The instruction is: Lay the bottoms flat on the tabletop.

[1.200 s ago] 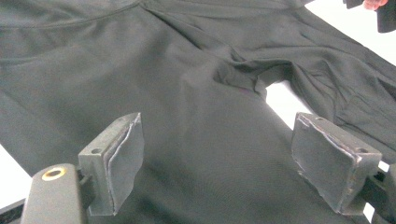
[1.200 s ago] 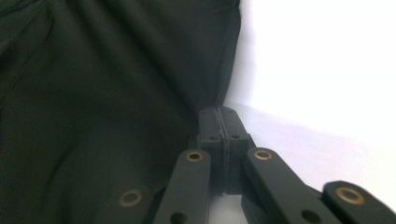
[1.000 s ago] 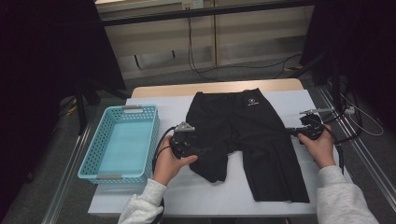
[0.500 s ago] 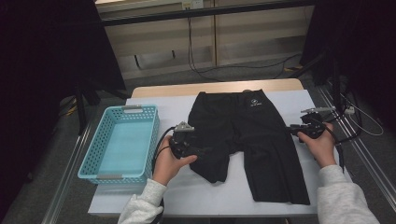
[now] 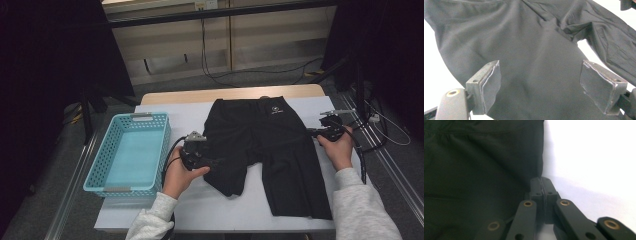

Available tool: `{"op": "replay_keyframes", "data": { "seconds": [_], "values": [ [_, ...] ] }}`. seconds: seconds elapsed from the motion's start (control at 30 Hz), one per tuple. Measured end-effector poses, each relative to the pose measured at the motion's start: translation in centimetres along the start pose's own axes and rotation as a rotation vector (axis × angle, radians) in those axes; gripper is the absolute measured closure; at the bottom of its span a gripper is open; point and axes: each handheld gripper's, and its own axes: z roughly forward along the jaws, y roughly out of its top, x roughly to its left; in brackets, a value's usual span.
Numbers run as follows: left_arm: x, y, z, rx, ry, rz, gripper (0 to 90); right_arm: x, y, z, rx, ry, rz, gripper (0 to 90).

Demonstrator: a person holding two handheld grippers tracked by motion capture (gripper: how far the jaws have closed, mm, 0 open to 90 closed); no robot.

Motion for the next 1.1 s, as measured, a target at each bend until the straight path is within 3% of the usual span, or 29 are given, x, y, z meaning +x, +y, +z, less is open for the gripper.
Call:
{"op": "replay_keyframes", "data": {
  "seconds": [0.07, 0.13, 0.17, 0.23, 0.3, 0.37, 0.47, 0.6, 0.67, 0.87, 1.03, 1.1],
  "values": [
    [0.0, 0.0, 0.0, 0.000, 0.000, 0.003, 17.8, -0.2, -0.2, -0.2, -0.005, -0.002, 0.017, 85.3],
    [0.1, 0.0, 0.0, 0.003, 0.001, 0.004, 17.8, -0.2, -0.4, -0.4, -0.012, 0.018, 0.043, 69.4],
    [0.1, 0.0, 0.0, 0.000, 0.000, 0.002, 17.8, 0.0, -0.5, -0.5, -0.010, 0.032, 0.035, 67.3],
    [0.2, 0.0, 0.0, -0.002, 0.001, 0.000, 17.8, 0.4, -0.7, -1.1, 0.020, -0.001, -0.009, 64.4],
    [0.3, 0.0, -0.1, -0.001, 0.000, -0.002, 17.8, 0.8, -1.3, -1.6, 0.017, 0.003, -0.012, 60.7],
    [0.4, 0.1, -0.1, -0.006, 0.002, -0.006, 17.8, 1.2, -1.9, -2.2, 0.026, -0.003, -0.031, 61.2],
    [0.4, 0.4, -0.2, -0.014, 0.000, 0.001, 17.8, 1.7, -2.9, -3.2, 0.029, 0.015, -0.020, 61.3],
    [0.2, 0.7, -0.1, -0.016, -0.009, 0.006, 17.8, 2.4, -4.2, -4.8, 0.058, 0.000, -0.067, 62.0],
    [0.1, 0.8, 0.0, -0.018, -0.012, 0.015, 17.8, 2.5, -5.1, -5.7, 0.060, 0.009, -0.050, 63.5],
    [0.1, 1.0, 0.0, -0.021, -0.012, 0.015, 17.8, 3.2, -7.3, -8.0, 0.079, 0.056, 0.011, 73.5],
    [0.0, 1.2, 0.3, -0.021, -0.014, 0.019, 17.8, 4.3, -8.1, -8.7, 0.120, 0.086, -0.011, 89.0],
    [-0.1, 1.2, 0.4, -0.017, -0.014, 0.022, 17.8, 4.3, -8.0, -8.7, 0.124, 0.089, -0.013, 89.6]
  ]
}}
